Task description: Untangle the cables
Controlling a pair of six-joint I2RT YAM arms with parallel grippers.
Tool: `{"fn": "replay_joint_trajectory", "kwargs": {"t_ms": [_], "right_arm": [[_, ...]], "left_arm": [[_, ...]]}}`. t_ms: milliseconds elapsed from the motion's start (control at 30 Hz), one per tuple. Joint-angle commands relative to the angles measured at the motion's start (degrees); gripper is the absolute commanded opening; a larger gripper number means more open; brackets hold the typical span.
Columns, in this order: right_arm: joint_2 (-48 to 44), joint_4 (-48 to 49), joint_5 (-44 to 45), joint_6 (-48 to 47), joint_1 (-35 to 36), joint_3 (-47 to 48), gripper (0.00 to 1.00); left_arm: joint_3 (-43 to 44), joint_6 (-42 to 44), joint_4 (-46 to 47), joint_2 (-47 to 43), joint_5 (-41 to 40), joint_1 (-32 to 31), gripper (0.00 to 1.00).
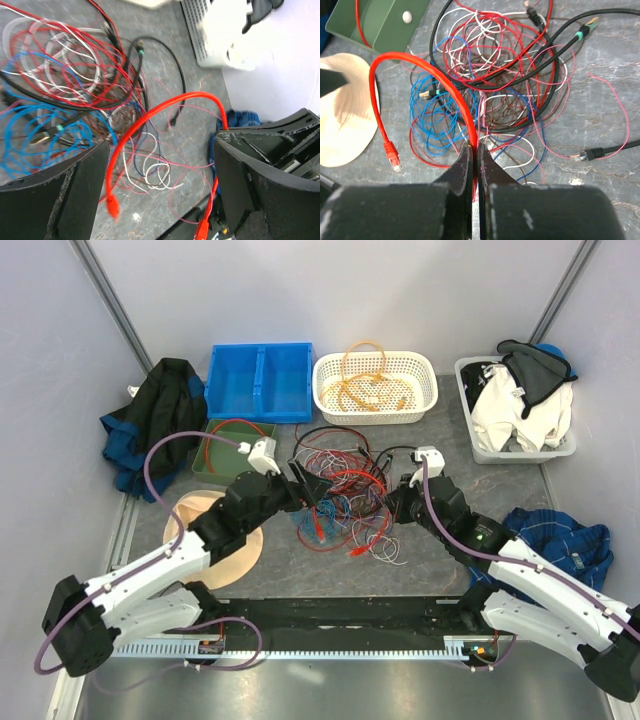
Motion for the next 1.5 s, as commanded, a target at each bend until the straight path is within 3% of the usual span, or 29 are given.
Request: {"fn": "replay_joint_trajectory", "kwargs": {"t_ms": [0, 167, 333, 633, 800, 933, 967, 1133, 1200, 1333, 1467], "right_arm": [[-0.68, 0.31, -2.45, 0.19, 0.55, 0.36, 0.00], [0.64, -0.22, -4.28, -0.51, 1.60, 1.94, 0.00], [0.29, -1.19, -5.88, -1.65, 3.71, 3.79, 0.00], [-2.17, -5.06, -4.47, -2.36, 4.68, 6.60, 0.00], [-2.17, -4.71, -3.06, -2.36, 4.77, 6.34, 0.00], [-2.08, -2.34, -2.62, -2.01, 5.03, 4.94, 0.00], [-2.00, -1.55, -2.62, -1.66, 5.03, 4.85, 0.00], [-1.82, -0.93, -2.80, -1.48, 5.56, 4.50, 0.00], [-2.08, -1.10, -2.89, -1.57, 5.82, 4.50, 0.00], [-2.70, -1.72, -2.71, -1.57, 6.09, 4.41, 0.00], [-3.49, -2.51, -2.62, -1.39, 6.26, 3.62, 0.00]], "left_arm": [[3.34, -0.07, 7.69, 4.60, 8.08, 0.23, 0.89], [5.88, -1.13, 10.95, 10.40, 15.65, 0.23, 0.89], [8.35, -0.86, 10.07, 12.69, 16.70, 0.23, 0.89], [12.04, 7.39, 5.87, 12.51, 14.77, 0.23, 0.89], [13.45, -2.77, 2.86, 14.97, 15.74, 0.23, 0.93], [5.05, -18.23, 14.35, 16.29, 13.03, -0.47, 1.00], [3.71, -19.74, 20.03, 16.56, 11.97, -0.91, 1.00], [3.42, -21.96, 27.38, 20.68, 10.64, -1.09, 0.99], [3.96, -22.22, 29.57, 22.71, 10.38, -1.09, 0.93], [3.87, -22.40, 33.45, 24.03, 9.59, -1.00, 0.70], [4.31, -21.17, 33.98, 23.41, 9.15, -0.03, 0.57]]}}
